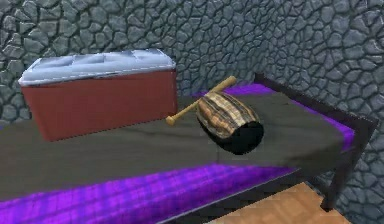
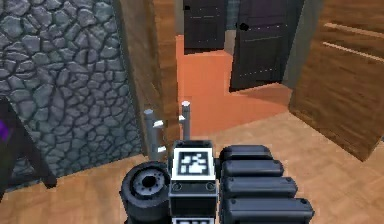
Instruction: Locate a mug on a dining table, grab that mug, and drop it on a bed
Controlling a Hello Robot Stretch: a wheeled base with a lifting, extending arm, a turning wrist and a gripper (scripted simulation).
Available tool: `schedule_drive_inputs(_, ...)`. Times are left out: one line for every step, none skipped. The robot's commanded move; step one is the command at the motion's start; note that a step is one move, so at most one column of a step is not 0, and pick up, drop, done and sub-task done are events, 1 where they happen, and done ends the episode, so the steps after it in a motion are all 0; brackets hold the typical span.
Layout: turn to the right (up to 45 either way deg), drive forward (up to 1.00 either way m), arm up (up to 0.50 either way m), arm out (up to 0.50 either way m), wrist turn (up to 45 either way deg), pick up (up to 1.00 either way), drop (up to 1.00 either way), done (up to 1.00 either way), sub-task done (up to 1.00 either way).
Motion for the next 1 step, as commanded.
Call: schedule_drive_inputs(45.0, 0.00, 0.00, 0.00, 0.0, 0.00, 0.00, 0.00, 0.00)
